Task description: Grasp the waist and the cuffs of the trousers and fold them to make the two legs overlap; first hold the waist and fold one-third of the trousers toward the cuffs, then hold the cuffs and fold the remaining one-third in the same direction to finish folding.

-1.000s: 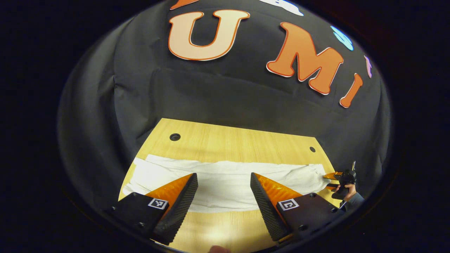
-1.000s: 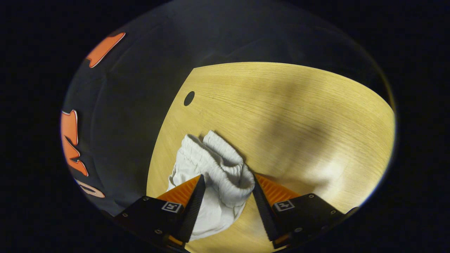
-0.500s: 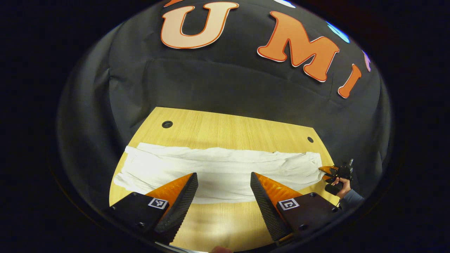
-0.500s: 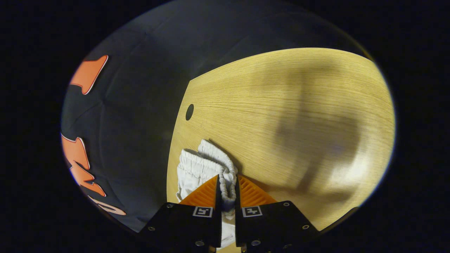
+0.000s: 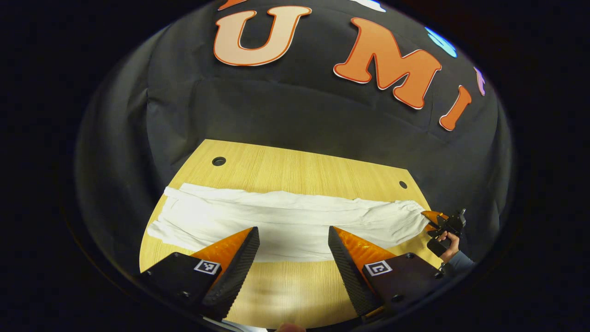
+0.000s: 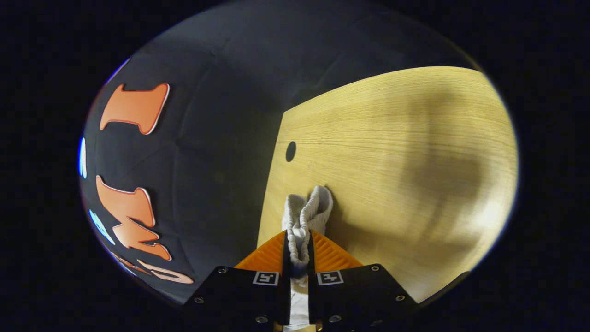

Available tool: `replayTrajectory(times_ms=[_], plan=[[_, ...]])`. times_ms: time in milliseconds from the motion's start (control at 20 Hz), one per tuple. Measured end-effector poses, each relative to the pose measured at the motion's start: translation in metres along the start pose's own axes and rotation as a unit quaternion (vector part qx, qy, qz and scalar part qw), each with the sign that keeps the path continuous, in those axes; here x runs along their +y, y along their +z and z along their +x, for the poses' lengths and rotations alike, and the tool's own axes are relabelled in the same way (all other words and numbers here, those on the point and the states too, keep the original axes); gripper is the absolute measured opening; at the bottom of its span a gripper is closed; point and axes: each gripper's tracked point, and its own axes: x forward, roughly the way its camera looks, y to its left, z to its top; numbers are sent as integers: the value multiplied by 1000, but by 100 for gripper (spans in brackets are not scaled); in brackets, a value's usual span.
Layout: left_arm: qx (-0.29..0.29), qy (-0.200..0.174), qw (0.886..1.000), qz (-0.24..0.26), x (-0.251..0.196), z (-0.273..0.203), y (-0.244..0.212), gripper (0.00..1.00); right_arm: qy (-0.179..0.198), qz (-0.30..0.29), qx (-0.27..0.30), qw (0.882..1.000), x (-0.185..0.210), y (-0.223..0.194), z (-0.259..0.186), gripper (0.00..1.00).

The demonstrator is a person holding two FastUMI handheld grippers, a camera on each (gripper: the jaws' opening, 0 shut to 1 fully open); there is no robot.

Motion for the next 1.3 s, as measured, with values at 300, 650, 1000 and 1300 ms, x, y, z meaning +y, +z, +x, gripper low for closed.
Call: replayTrajectory(times_ms=[300,650,1000,1300], plan=[[-13,-3,1000,-27,12,-15,-1,100,46,7,6,999,2,0,1,16],[-21,-12,999,-26,38,-22,-2,98,82,9,-6,997,3,0,1,16],[-34,-21,999,-20,64,-28,-13,98,116,-17,-6,993,1,0,0,16],[-30,-25,999,-10,91,-30,-25,100,131,-37,4,991,0,1,4,16]])
